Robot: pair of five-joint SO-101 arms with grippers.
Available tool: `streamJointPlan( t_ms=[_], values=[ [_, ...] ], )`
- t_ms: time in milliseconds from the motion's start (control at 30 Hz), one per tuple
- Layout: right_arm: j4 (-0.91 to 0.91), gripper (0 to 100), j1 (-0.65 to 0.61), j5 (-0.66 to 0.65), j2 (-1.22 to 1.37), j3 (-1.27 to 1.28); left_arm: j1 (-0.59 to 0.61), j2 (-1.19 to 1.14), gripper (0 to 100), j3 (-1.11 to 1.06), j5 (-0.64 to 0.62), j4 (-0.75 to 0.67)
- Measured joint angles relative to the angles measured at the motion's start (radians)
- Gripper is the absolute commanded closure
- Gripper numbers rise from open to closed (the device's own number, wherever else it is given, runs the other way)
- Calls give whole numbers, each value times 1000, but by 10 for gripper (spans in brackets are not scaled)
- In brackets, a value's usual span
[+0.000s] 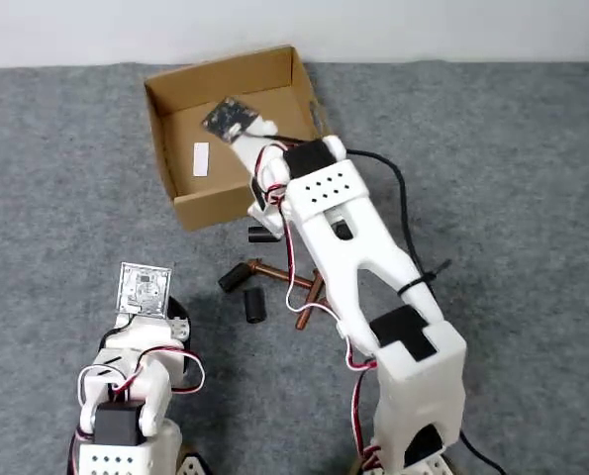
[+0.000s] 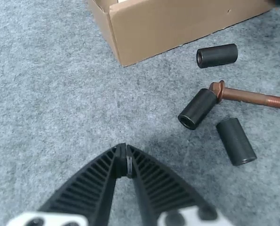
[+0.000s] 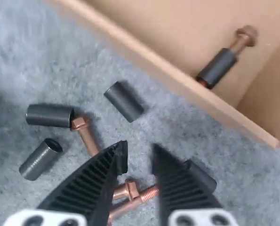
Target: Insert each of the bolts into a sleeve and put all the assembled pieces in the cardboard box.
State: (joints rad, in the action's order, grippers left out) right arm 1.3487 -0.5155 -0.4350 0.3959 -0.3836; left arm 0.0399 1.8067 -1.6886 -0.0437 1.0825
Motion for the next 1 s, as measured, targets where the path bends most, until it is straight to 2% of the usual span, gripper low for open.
streamJointPlan(
  t_ms=[333,1000],
  values=[
    [15,786,-54,-146,126,0,0,0,995,0,0,0],
    [-219,789,-54,-310,313,-3,0,0,995,0,0,0]
  ],
)
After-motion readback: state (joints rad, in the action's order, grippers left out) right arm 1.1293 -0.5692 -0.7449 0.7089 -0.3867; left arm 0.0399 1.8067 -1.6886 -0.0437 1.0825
